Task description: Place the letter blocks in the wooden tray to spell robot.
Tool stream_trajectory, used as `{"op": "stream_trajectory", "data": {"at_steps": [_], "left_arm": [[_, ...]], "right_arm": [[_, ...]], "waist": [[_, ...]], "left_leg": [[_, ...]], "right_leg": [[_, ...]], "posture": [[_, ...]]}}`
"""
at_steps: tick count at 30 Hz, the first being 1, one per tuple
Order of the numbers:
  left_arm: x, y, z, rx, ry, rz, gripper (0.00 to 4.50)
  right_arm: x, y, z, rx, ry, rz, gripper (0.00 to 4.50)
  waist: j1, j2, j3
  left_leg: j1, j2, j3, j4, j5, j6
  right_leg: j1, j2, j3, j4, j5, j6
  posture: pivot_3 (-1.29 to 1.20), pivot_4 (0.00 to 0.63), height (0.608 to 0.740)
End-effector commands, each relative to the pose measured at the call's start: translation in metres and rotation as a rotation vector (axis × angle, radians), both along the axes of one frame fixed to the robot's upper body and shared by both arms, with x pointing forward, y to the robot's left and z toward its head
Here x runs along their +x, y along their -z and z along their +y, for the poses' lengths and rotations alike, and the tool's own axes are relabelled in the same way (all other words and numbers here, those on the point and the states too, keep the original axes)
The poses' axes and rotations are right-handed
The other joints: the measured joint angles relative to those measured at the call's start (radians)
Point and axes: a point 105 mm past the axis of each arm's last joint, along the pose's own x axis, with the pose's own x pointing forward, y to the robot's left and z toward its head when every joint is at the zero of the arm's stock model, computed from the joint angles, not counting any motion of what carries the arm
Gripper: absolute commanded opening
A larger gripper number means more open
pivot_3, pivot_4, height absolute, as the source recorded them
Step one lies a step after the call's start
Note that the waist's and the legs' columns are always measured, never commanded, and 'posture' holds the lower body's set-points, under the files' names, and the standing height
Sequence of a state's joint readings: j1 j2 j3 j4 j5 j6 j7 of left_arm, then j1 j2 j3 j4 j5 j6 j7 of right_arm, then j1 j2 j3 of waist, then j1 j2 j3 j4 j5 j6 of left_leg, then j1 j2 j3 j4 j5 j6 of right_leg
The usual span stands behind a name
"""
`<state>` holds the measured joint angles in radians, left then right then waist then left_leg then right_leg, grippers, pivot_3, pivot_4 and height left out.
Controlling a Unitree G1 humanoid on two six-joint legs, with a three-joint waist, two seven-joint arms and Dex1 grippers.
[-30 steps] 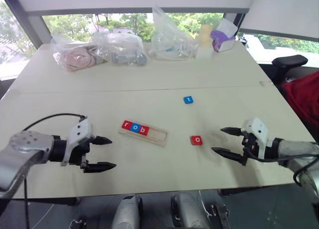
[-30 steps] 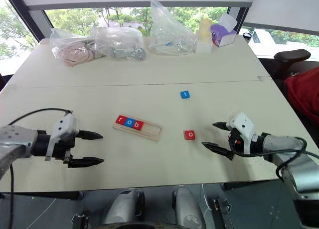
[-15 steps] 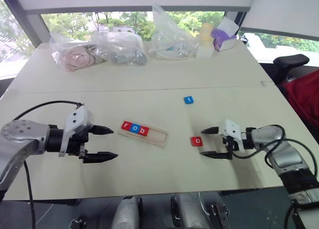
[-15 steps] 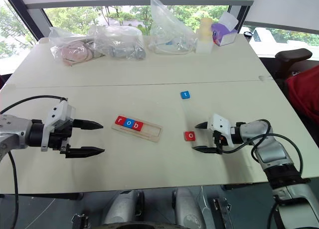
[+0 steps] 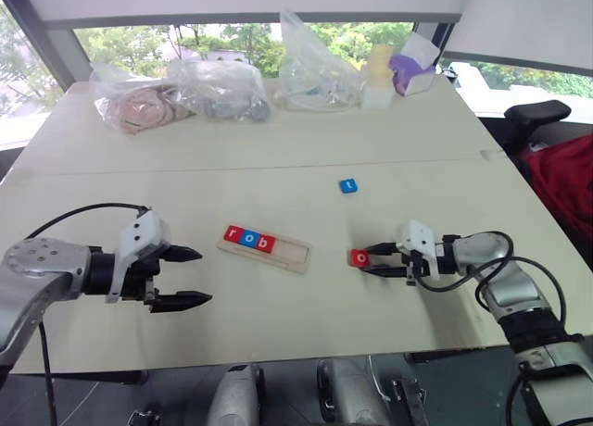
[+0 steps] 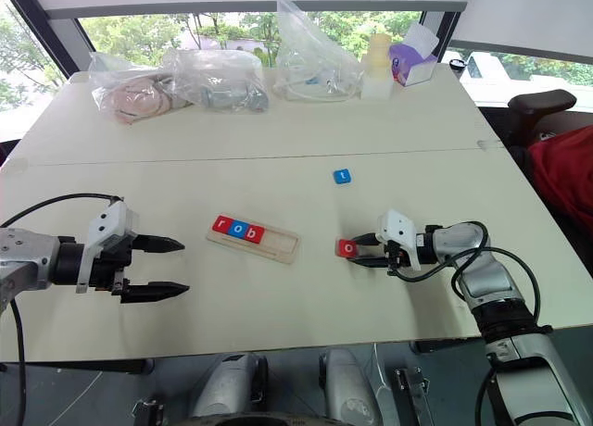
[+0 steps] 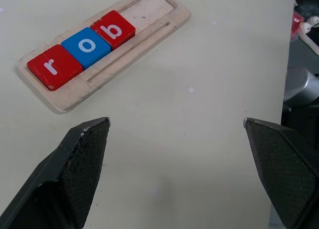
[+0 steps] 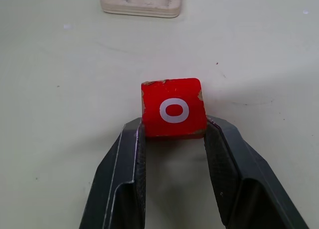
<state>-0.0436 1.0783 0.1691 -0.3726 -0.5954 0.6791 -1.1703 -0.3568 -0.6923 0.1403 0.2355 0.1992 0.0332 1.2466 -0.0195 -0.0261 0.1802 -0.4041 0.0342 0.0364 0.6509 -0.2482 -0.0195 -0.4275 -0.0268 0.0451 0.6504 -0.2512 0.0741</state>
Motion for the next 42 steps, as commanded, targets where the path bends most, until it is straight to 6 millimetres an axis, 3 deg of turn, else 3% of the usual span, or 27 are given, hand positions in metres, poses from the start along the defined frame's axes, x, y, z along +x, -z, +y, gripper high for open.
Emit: {"op": "stream_trajectory", "data": {"at_steps": [1,4,9,12,16,23,30,42], "left_arm": [[0.002,-0.009,-0.004,0.011,0.03,-0.044,4.5],[0.006,-0.014,-0.007,0.015,0.041,-0.07,4.5],[0.01,-0.014,-0.009,0.033,0.04,-0.092,4.5],[0.011,-0.014,-0.01,0.026,0.034,-0.098,4.5],[0.013,-0.012,-0.01,0.004,-0.004,-0.11,4.5],[0.006,-0.01,-0.013,-0.025,-0.022,-0.097,4.5],[-0.002,-0.008,-0.02,-0.04,-0.025,-0.085,4.5],[-0.001,-0.006,-0.021,-0.039,-0.04,-0.085,4.5]], "right_arm": [[0.004,-0.034,0.027,0.078,0.017,-0.043,1.1],[0.013,-0.05,0.056,0.087,0.07,-0.057,1.1],[0.023,-0.059,0.098,0.094,0.118,-0.038,1.1],[0.025,-0.057,0.111,0.081,0.147,-0.026,1.1],[0.009,-0.048,0.134,0.054,0.081,0.013,1.1],[0.002,-0.037,0.144,0.015,0.029,0.014,1.1],[0.009,-0.027,0.144,-0.021,0.047,0.011,1.1],[0.017,-0.03,0.142,-0.012,0.065,-0.003,1.1]], "waist": [[-0.001,0.0,0.0],[-0.003,0.0,0.0],[0.002,0.0,0.0],[0.006,0.0,0.0],[0.004,0.0,0.0],[0.0,0.0,0.0],[0.0,-0.001,0.0],[-0.001,-0.001,0.0]], "left_leg": [[0.0,0.0,0.0,0.0,0.0,0.0],[0.0,0.0,0.0,0.0,0.0,0.0],[-0.001,0.0,0.0,0.0,0.0,0.0],[-0.004,0.0,0.0,0.0,0.0,0.0],[-0.005,-0.001,0.0,0.0,0.0,0.0],[-0.004,0.0,0.0,0.0,0.0,0.0],[-0.004,0.0,0.0,0.0,0.0,0.0],[-0.004,0.0,0.0,0.0,0.0,0.0]], "right_leg": [[-0.001,0.0,0.0,0.0,0.0,0.0],[-0.001,0.0,0.0,0.001,0.0,0.0],[-0.002,0.0,0.0,0.001,0.0,-0.001],[-0.004,-0.001,0.0,0.001,0.0,0.0],[-0.004,-0.001,0.0,0.0,0.0,0.0],[-0.004,0.0,0.0,0.001,0.0,0.0],[-0.004,0.0,0.0,0.001,0.0,0.0],[-0.004,0.0,0.0,0.0,0.0,0.0]], "posture": [[0.0,0.15,0.735],[0.0,0.15,0.735],[0.0,0.15,0.735],[0.0,0.15,0.735],[0.0,0.15,0.735],[0.0,0.15,0.735],[0.0,0.15,0.735],[0.0,0.15,0.735]]}}
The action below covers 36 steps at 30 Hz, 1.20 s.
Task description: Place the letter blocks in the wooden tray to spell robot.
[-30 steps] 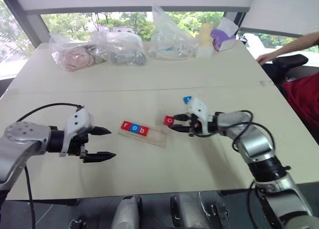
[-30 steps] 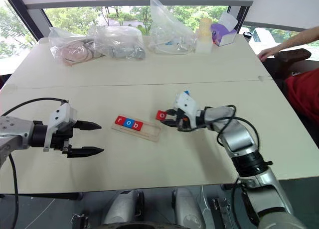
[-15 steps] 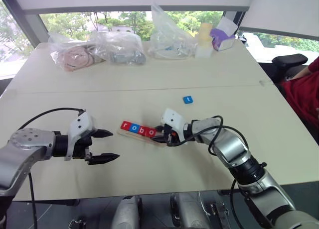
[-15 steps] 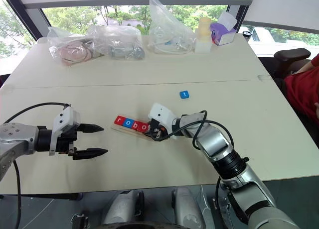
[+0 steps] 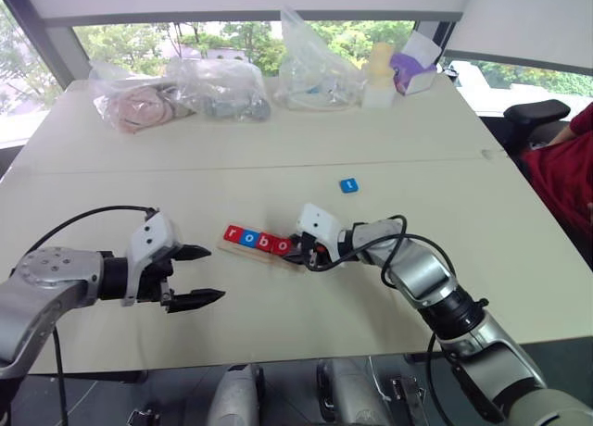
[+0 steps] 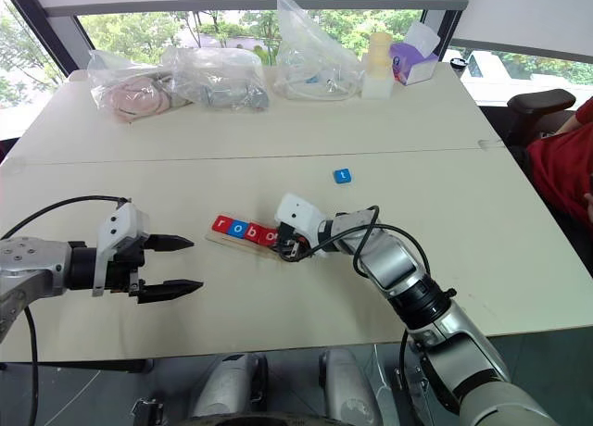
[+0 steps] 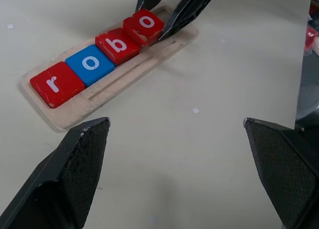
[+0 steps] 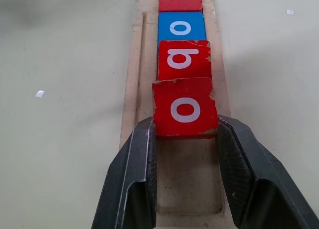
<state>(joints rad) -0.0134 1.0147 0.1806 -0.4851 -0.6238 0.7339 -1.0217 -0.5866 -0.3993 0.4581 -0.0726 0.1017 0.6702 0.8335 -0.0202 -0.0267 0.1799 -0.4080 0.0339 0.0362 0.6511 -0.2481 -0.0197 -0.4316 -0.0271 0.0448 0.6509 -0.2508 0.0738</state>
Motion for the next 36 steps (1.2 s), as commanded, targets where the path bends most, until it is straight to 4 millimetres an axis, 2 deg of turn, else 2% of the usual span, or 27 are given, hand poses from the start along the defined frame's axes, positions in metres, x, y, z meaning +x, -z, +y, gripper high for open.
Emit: {"op": "stream_trajectory", "data": {"at_steps": [1,15,24,26,28,31,36], "left_arm": [[0.0,-0.007,-0.005,-0.008,0.019,-0.034,4.5],[0.002,-0.005,-0.009,-0.011,0.021,-0.036,4.5],[0.003,-0.004,-0.011,-0.01,0.021,-0.04,4.5],[0.004,-0.004,-0.011,-0.01,0.019,-0.042,4.5],[0.004,-0.004,-0.011,-0.01,0.016,-0.043,4.5],[0.004,-0.004,-0.01,-0.01,0.011,-0.043,4.5],[0.004,-0.004,-0.01,-0.011,0.007,-0.044,4.5]], "right_arm": [[0.003,-0.014,0.003,0.027,-0.008,-0.038,1.1],[0.005,-0.015,-0.002,0.015,-0.005,-0.047,1.1],[0.006,-0.012,0.004,0.014,-0.015,-0.05,1.1],[0.006,-0.011,0.004,0.012,-0.016,-0.051,2.13],[0.007,-0.012,0.005,0.012,-0.015,-0.055,2.89],[0.011,-0.022,0.005,0.041,0.006,-0.082,4.41],[0.016,-0.045,-0.001,0.116,0.043,-0.113,4.47]], "waist": [[0.0,0.0,0.0],[0.0,0.0,0.0],[0.0,0.0,0.0],[0.0,0.0,0.0],[0.0,0.0,0.0],[0.0,0.0,0.0],[0.0,0.0,0.0]], "left_leg": [[0.0,0.0,0.0,0.0,0.0,0.0],[0.0,0.0,0.0,0.0,0.0,0.0],[0.0,0.0,0.0,0.0,0.0,0.0],[0.0,0.0,0.0,0.0,0.0,0.0],[0.0,0.0,0.0,0.0,0.0,0.0],[0.0,0.0,0.0,0.0,0.0,0.0],[0.0,0.0,0.0,0.0,0.0,0.0]], "right_leg": [[0.0,0.0,0.0,0.0,0.0,0.0],[0.0,0.0,0.0,0.0,0.0,0.0],[0.0,0.0,0.0,0.0,0.0,0.0],[0.0,0.0,0.0,0.0,0.0,0.0],[0.0,0.0,0.0,0.0,0.0,0.0],[0.0,0.0,0.0,0.0,0.0,0.0],[0.0,0.0,0.0,0.0,0.0,0.0]], "posture": [[0.0,0.15,0.735],[0.0,0.15,0.735],[0.0,0.15,0.735],[0.0,0.15,0.735],[0.0,0.15,0.735],[0.0,0.15,0.735],[0.0,0.15,0.735]]}}
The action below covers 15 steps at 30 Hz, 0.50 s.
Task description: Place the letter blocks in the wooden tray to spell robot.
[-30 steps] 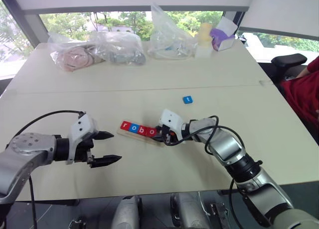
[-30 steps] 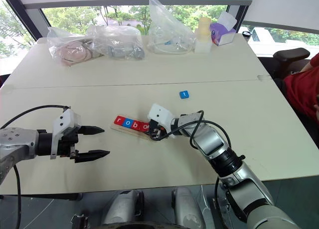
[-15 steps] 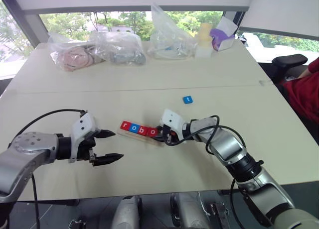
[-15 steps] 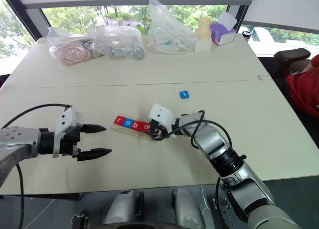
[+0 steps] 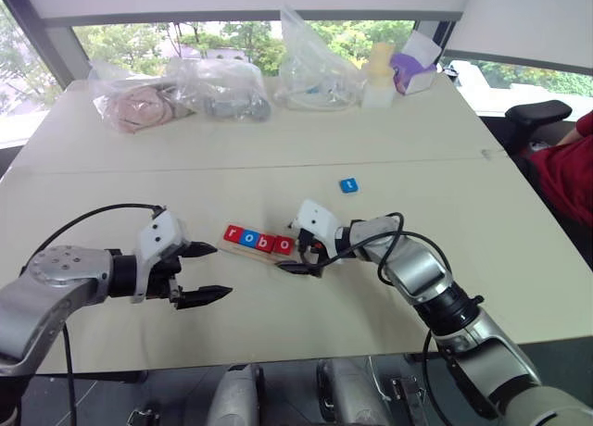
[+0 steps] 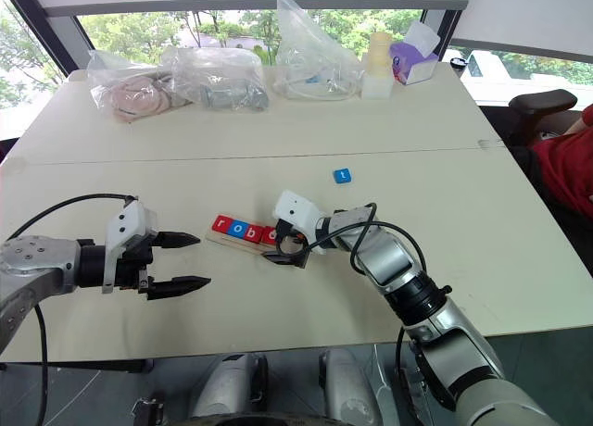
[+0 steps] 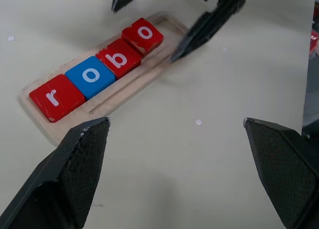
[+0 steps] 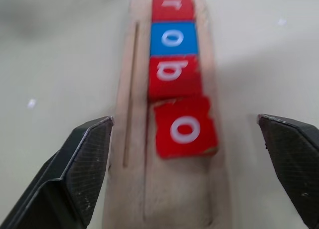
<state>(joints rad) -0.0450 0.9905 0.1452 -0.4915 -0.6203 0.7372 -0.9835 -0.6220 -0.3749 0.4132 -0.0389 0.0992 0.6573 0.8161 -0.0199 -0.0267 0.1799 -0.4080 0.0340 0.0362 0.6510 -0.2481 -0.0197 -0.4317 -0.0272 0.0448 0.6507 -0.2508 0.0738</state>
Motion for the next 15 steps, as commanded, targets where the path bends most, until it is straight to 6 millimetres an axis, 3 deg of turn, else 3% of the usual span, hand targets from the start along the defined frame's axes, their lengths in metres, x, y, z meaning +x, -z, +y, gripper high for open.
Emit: {"op": "stream_trajectory", "data": {"at_steps": [1,6,10,15], "left_arm": [[0.0,-0.004,-0.002,-0.001,0.008,-0.025,4.5],[0.0,-0.004,-0.003,-0.002,0.01,-0.024,4.5],[0.001,-0.004,-0.004,-0.004,0.015,-0.024,4.5],[0.004,-0.004,-0.005,-0.003,0.021,-0.027,4.5]], "right_arm": [[0.003,-0.036,-0.003,0.092,0.011,-0.087,4.47],[0.016,-0.044,-0.02,0.116,0.106,-0.14,4.47],[0.028,-0.035,-0.031,0.058,0.166,-0.206,4.47],[0.033,-0.017,-0.027,0.015,0.155,-0.229,4.47]], "waist": [[0.0,0.0,0.0],[0.0,0.0,0.0],[0.0,0.0,0.0],[-0.002,0.0,0.0]], "left_leg": [[0.0,0.0,0.0,0.0,0.0,0.0],[0.0,0.0,0.0,0.0,0.0,0.0],[0.0,0.0,0.0,0.0,0.0,0.0],[0.0,0.0,0.0,0.0,0.0,0.0]], "right_leg": [[0.0,0.0,0.0,0.0,0.0,0.0],[0.0,0.0,0.0,0.0,0.0,0.0],[0.0,0.0,0.0,0.0,0.0,0.0],[0.0,0.0,0.0,0.0,0.0,0.0]], "posture": [[0.0,0.15,0.735],[0.0,0.15,0.735],[0.0,0.15,0.735],[0.0,0.15,0.735]]}}
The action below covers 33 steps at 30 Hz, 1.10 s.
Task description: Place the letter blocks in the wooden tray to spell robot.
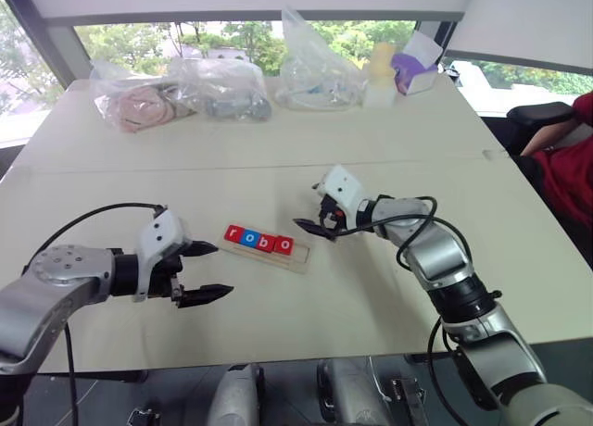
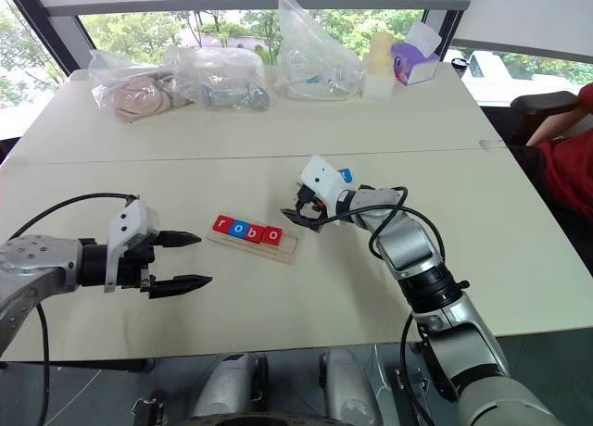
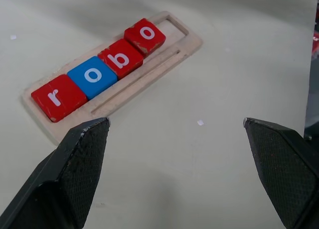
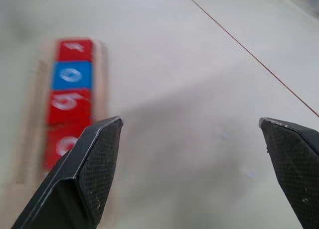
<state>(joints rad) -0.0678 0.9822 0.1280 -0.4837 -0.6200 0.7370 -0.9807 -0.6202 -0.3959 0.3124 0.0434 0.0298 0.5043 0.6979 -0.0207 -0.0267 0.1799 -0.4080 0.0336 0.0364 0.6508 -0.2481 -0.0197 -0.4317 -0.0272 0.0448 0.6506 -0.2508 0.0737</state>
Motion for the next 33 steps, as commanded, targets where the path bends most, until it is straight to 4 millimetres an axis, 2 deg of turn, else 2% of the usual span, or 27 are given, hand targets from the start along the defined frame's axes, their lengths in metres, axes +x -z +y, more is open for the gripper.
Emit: {"op": "stream_trajectory", "data": {"at_steps": [1,7,14,17,20,23,25,27,29,33], "left_arm": [[0.002,-0.003,-0.002,0.007,0.014,-0.023,4.5],[0.001,-0.004,-0.003,0.007,0.018,-0.025,4.5],[0.0,-0.002,-0.002,0.008,0.009,-0.021,4.5],[0.0,-0.003,-0.002,0.004,0.004,-0.027,4.5],[0.002,-0.009,-0.003,-0.021,-0.009,-0.057,4.5],[0.018,-0.03,-0.01,-0.131,-0.061,-0.155,4.5],[0.028,-0.04,-0.013,-0.189,-0.099,-0.202,4.5],[0.031,-0.044,-0.02,-0.223,-0.096,-0.21,4.5],[0.032,-0.045,-0.03,-0.263,-0.069,-0.202,4.5],[0.039,-0.044,-0.044,-0.276,-0.034,-0.22,4.5]], "right_arm": [[-0.003,0.004,0.01,-0.018,-0.047,-0.029,4.47],[-0.012,0.011,0.021,-0.022,-0.113,-0.01,4.47],[-0.013,0.012,0.021,-0.018,-0.116,-0.011,4.47],[-0.001,0.004,0.006,-0.013,-0.042,-0.053,4.47],[0.005,-0.014,-0.009,0.054,0.023,-0.091,4.47],[0.01,-0.043,-0.034,0.254,0.166,-0.083,4.47],[0.013,-0.052,-0.053,0.326,0.292,-0.085,4.47],[0.014,-0.054,-0.066,0.37,0.397,-0.069,4.47],[0.015,-0.053,-0.069,0.45,0.457,-0.026,4.47],[0.02,-0.035,-0.074,0.392,0.53,0.017,4.47]], "waist": [[-0.003,0.0,0.0],[-0.002,0.0,0.0],[0.0,0.0,0.0],[0.0,0.0,0.0],[0.001,0.0,0.0],[0.007,0.0,0.0],[0.01,-0.001,0.0],[0.006,-0.001,-0.001],[-0.001,-0.001,-0.001],[-0.005,-0.001,-0.001]], "left_leg": [[0.0,0.0,0.0,0.0,0.0,0.0],[0.0,0.0,0.0,0.0,0.0,0.0],[0.0,0.0,0.0,0.0,0.0,0.0],[0.0,0.0,0.0,0.0,0.0,0.0],[0.0,0.0,0.0,0.0,0.0,0.0],[0.0,0.0,0.0,0.0,0.0,0.0],[-0.001,0.0,-0.002,0.0,0.0,0.0],[0.0,0.0,-0.002,0.001,0.0,0.0],[0.001,0.0,-0.002,0.0,0.0,0.0],[0.001,0.0,-0.002,-0.001,0.0,0.0]], "right_leg": [[0.0,0.0,0.0,0.0,0.0,0.0],[0.0,0.0,0.0,0.0,0.0,0.0],[0.0,0.0,0.0,0.0,0.0,0.0],[0.0,0.0,0.0,0.0,0.0,0.0],[0.0,0.0,0.0,0.0,0.0,0.0],[0.0,0.0,0.0,0.0,0.0,0.0],[0.001,0.0,0.0,0.0,0.0,0.001],[0.002,0.0,0.0,0.0,0.002,0.004],[0.002,0.0,0.0,0.0,0.002,0.004],[0.001,0.001,0.0,0.0,0.002,0.004]], "posture": [[0.0,0.15,0.735],[0.0,0.15,0.735],[0.0,0.15,0.735],[0.0,0.15,0.735],[0.0,0.15,0.735],[0.0,0.15,0.735],[0.0,0.15,0.735],[0.0,0.15,0.735],[0.0,0.15,0.735],[0.0,0.15,0.735]]}}
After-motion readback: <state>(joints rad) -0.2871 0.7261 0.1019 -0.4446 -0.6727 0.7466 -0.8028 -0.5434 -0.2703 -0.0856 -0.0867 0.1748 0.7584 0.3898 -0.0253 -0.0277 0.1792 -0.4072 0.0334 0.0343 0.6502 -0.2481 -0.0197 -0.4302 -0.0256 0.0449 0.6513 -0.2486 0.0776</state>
